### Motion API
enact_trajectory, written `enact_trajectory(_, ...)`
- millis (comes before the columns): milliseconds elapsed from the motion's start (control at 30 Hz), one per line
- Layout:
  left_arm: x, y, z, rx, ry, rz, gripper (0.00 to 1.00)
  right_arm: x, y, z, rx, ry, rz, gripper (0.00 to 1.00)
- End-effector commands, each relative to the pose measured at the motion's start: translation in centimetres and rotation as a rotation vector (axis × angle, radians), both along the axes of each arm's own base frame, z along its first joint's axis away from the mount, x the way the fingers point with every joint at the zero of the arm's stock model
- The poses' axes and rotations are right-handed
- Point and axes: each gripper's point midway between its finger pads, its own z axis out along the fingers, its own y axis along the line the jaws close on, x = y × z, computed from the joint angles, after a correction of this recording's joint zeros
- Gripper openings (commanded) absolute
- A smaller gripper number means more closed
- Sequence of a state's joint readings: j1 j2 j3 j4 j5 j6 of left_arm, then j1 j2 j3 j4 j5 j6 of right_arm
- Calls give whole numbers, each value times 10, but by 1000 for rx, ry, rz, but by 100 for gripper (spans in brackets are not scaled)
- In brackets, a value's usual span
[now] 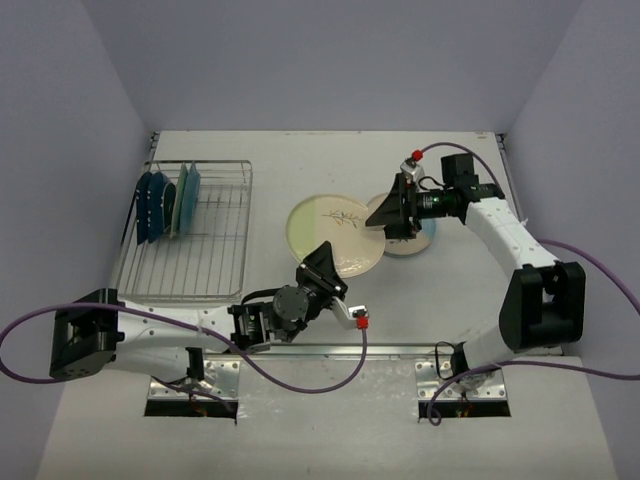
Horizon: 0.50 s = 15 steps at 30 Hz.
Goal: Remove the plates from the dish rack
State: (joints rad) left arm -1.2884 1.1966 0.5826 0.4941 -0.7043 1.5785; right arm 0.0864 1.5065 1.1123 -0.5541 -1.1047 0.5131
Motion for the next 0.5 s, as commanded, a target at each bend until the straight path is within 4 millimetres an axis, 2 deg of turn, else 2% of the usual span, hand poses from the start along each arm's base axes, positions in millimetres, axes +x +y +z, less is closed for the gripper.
enact_trajectory(0,-2,-4,74,-255,-99,11,0,1,19,18,60,-69,94,92)
enact_trajectory(67,-2,-5,73,-257,-100,12,0,-2,22,21,78,-72,114,85)
enact_trajectory(100,-1,-6,72,-257,-99,14,0,-5,25,22,87,-65,126,77)
enact_trajectory(267,1,-4,65,-254,-87,34,0,-7,25,18,96,-55,129,19)
enact_trajectory(300,1,-2,64,-257,-83,40,2,-5,23,15,86,-52,116,5)
enact_trajectory(333,1,-1,63,-257,-78,46,9,-3,21,13,77,-47,102,1)
enact_trajectory(400,1,2,59,-249,-62,53,34,2,15,10,71,-39,74,0)
enact_trajectory(467,2,8,59,-255,-55,72,68,8,6,10,73,-28,41,0)
